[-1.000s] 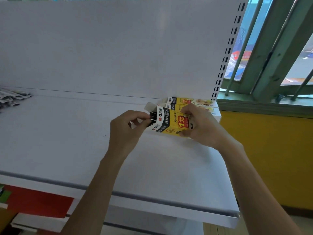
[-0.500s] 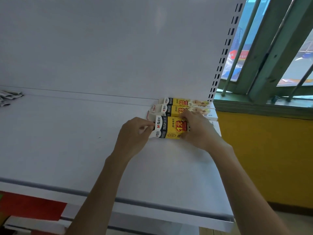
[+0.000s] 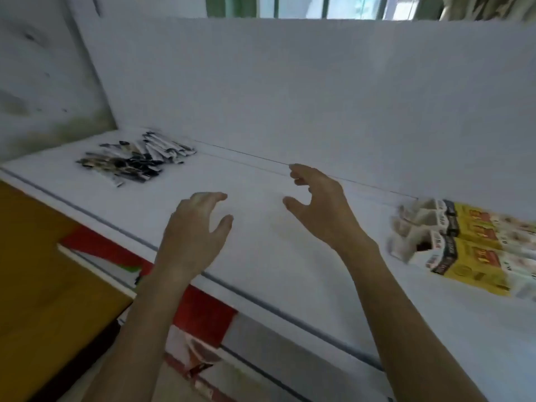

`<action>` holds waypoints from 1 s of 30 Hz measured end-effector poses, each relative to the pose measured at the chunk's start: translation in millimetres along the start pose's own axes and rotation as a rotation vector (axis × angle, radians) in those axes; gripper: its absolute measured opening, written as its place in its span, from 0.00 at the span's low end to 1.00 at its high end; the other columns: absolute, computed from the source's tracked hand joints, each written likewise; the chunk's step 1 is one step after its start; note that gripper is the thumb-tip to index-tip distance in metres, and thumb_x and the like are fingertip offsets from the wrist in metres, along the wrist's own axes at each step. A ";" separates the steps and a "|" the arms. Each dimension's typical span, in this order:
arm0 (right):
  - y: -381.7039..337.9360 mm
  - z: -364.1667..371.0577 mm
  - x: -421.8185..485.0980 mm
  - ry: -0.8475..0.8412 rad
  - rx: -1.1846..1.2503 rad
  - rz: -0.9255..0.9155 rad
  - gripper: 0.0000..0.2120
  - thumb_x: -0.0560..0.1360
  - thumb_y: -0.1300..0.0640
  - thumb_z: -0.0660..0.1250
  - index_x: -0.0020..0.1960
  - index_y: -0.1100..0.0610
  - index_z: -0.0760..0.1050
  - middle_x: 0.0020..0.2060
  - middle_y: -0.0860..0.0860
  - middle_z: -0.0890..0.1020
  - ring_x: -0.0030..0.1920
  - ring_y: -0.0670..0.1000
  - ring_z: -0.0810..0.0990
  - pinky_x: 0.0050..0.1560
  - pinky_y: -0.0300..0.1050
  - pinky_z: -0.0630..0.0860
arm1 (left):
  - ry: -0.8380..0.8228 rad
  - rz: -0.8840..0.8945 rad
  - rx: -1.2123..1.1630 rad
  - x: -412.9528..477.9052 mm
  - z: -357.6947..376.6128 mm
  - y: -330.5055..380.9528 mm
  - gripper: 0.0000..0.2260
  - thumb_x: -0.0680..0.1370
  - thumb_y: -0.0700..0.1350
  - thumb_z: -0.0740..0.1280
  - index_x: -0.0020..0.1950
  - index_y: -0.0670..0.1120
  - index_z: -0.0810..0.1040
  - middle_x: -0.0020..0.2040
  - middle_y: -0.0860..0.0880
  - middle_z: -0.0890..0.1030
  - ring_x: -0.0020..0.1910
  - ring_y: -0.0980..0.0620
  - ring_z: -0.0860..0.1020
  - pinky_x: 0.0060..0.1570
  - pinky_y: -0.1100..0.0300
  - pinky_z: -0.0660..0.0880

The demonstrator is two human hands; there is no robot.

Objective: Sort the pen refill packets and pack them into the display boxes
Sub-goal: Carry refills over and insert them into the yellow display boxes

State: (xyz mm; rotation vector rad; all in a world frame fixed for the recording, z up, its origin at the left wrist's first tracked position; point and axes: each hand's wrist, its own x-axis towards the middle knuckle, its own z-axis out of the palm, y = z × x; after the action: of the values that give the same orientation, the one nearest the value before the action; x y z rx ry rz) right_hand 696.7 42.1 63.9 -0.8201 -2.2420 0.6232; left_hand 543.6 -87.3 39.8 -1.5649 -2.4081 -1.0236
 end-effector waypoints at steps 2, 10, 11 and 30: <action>-41.5 49.2 20.7 -0.042 0.066 -0.076 0.25 0.74 0.55 0.67 0.69 0.54 0.66 0.61 0.49 0.75 0.59 0.47 0.74 0.63 0.45 0.70 | 0.071 -0.056 0.065 -3.4 -40.9 -46.6 0.15 0.78 0.47 0.63 0.64 0.47 0.74 0.63 0.48 0.74 0.63 0.49 0.69 0.61 0.57 0.63; -169.8 226.6 77.6 -0.152 0.137 -0.235 0.23 0.76 0.49 0.63 0.69 0.54 0.66 0.64 0.51 0.73 0.63 0.51 0.71 0.62 0.51 0.70 | 0.223 -0.179 0.209 -7.7 -150.4 -199.3 0.14 0.78 0.46 0.63 0.63 0.46 0.75 0.63 0.50 0.74 0.64 0.53 0.68 0.58 0.67 0.58; -180.5 242.6 84.3 -0.170 0.131 -0.239 0.23 0.76 0.50 0.63 0.69 0.54 0.66 0.64 0.51 0.73 0.64 0.51 0.71 0.63 0.50 0.70 | 0.224 -0.190 0.215 -6.4 -156.6 -213.6 0.14 0.78 0.46 0.63 0.63 0.47 0.75 0.63 0.51 0.74 0.64 0.54 0.67 0.58 0.68 0.57; -197.4 389.1 294.8 -0.203 -0.119 -0.002 0.13 0.76 0.55 0.64 0.57 0.57 0.77 0.54 0.53 0.80 0.54 0.53 0.77 0.56 0.51 0.74 | 0.055 -0.070 -0.042 191.1 -145.6 -428.0 0.10 0.77 0.44 0.64 0.57 0.48 0.78 0.59 0.52 0.76 0.60 0.54 0.71 0.58 0.65 0.62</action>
State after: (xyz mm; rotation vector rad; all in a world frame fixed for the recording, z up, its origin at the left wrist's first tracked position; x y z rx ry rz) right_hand 170.4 32.7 49.0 -0.8451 -2.4836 0.5989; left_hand 54.8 -129.3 25.6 -1.4538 -2.4358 -1.1220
